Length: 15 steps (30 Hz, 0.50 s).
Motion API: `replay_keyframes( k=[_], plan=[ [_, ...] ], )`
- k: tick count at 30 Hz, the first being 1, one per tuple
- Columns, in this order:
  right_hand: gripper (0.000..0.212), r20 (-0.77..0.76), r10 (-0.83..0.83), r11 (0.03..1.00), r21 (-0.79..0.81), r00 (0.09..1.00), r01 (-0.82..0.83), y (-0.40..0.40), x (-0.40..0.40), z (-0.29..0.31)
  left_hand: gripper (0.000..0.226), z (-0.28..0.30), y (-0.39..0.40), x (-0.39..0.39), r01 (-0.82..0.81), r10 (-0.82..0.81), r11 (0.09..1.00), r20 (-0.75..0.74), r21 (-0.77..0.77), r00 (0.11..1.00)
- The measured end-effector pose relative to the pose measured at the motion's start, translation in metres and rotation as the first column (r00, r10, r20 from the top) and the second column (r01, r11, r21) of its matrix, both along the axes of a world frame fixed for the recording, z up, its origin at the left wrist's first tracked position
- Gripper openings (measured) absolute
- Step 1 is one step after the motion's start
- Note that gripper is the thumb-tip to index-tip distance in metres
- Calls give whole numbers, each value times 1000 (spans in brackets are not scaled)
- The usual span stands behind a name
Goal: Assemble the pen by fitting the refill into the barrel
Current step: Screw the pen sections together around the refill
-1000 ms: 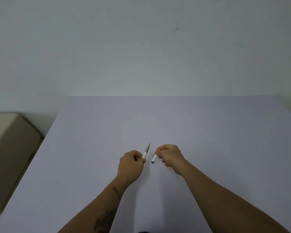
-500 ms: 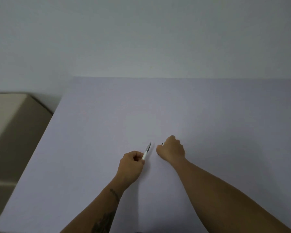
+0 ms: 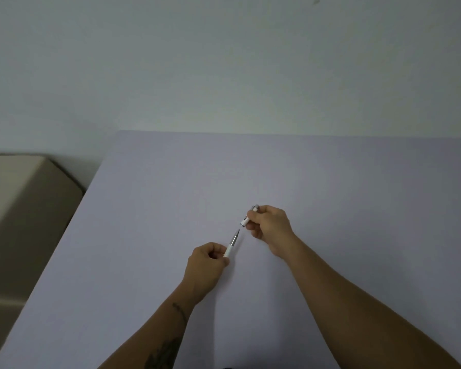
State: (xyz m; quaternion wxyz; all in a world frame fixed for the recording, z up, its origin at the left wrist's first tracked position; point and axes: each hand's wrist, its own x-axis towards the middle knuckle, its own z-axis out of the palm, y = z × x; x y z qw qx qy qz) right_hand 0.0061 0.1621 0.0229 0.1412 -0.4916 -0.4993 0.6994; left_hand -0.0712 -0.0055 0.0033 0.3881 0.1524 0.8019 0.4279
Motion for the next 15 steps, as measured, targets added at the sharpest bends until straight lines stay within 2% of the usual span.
replay_keyframes(
  k=[4,9,15],
  plan=[
    [9,18,26,998,64,1000,-27,-14,0,11,10,5,-2,0,18,-18,1000,-18,25,1000],
    [13,60,104,993,56,993,-107,-35,6,8,10,10,-7,0,40,-38,998,-44,48,998],
    [13,48,92,993,73,995,-95,-53,14,2,12,14,-15,1,36,-31,998,-92,55,995]
  ],
)
